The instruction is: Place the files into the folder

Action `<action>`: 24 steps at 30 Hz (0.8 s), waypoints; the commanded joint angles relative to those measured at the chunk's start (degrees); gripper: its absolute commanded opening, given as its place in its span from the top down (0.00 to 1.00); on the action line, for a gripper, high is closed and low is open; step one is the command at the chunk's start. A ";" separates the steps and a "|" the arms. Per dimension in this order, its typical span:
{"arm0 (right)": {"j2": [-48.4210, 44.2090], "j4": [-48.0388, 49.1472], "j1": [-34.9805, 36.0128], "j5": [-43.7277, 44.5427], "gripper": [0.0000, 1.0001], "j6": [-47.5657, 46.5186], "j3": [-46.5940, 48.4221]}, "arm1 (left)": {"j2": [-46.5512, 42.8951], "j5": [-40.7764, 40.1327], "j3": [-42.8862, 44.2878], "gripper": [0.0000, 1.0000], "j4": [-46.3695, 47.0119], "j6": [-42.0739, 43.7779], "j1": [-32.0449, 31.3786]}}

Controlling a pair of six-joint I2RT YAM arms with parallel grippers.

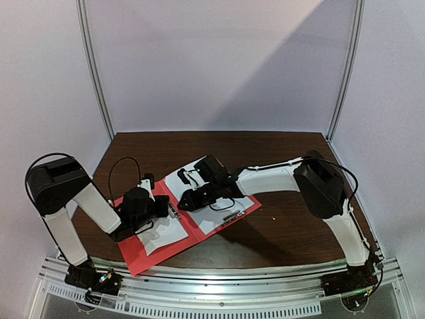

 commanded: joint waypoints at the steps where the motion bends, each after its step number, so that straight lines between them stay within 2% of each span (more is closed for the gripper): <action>1: 6.72 -7.07 -1.12 0.79 0.80 -1.48 2.24 | 5.50 8.89 -2.09 1.00 -17.05 3.49 -0.60; 7: 6.55 -8.47 -1.09 1.53 0.81 -1.97 1.21 | 6.27 13.29 -3.39 1.00 -11.75 2.81 -1.09; 14: 0.39 -4.69 -0.63 -0.07 0.80 -0.66 -7.70 | 6.27 14.20 -2.79 1.00 -11.83 0.49 -4.17; 24: 3.34 -4.26 0.38 -0.25 0.86 0.94 -5.94 | 8.70 14.80 -0.86 1.00 -13.34 0.05 -4.59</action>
